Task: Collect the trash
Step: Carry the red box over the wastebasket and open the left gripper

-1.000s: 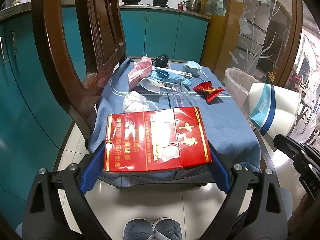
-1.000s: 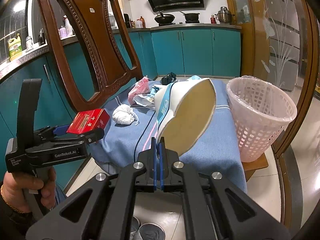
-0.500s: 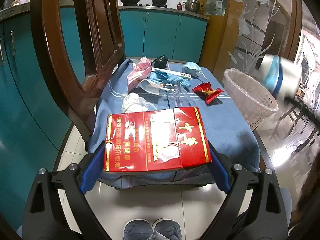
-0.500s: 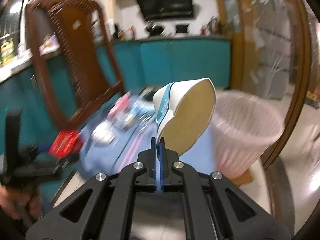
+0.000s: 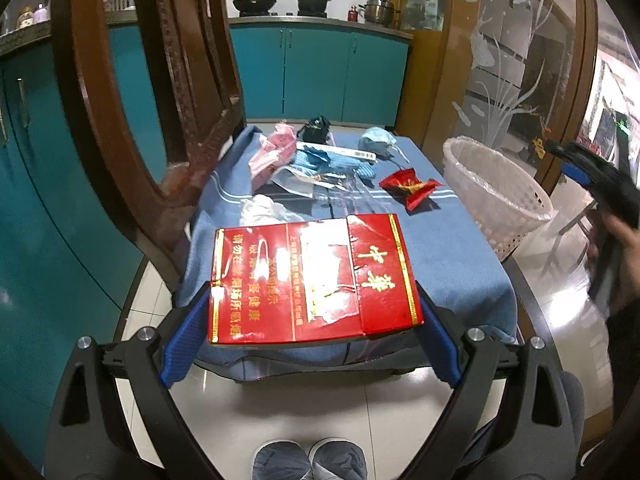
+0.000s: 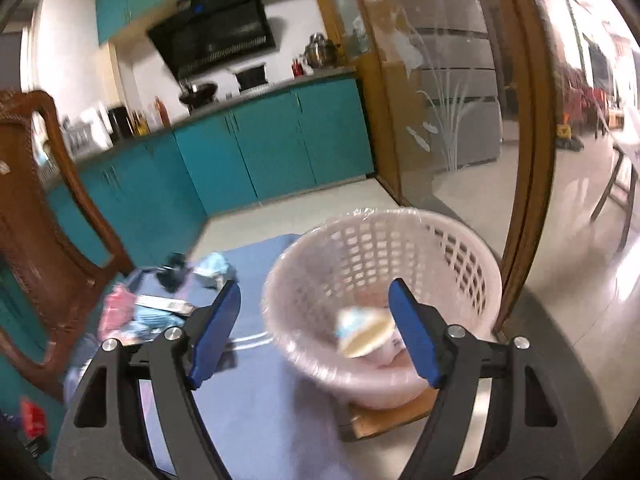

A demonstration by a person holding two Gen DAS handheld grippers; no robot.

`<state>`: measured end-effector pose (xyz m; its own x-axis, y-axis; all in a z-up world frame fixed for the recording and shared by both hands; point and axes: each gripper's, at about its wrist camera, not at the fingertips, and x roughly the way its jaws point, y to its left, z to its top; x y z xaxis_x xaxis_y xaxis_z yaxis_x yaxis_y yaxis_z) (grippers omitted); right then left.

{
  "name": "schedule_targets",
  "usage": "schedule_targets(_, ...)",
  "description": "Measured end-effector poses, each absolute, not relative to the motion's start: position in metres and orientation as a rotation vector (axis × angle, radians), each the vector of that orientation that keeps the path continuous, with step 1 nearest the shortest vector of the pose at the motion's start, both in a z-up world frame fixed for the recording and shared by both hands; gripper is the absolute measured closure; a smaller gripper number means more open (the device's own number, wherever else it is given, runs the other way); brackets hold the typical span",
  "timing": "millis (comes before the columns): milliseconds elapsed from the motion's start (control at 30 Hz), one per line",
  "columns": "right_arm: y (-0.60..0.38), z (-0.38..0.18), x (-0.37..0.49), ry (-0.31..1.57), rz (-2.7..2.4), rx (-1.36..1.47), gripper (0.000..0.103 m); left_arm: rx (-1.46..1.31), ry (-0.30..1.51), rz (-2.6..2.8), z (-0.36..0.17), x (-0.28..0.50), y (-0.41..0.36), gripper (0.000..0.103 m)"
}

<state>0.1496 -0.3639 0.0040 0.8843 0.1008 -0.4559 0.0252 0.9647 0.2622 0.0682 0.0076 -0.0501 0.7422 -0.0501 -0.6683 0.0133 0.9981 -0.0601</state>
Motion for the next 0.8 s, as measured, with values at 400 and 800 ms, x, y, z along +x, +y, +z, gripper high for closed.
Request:
schedule_targets(400,-0.345,-0.018,-0.001,0.563,0.093,0.29,0.023,0.053,0.693,-0.406,0.009,0.184,-0.165,0.011)
schedule_targets(800,-0.321,0.012,-0.008,0.511,0.171,0.226,0.023,0.108,0.775,-0.409,-0.009,0.258,-0.196,0.003)
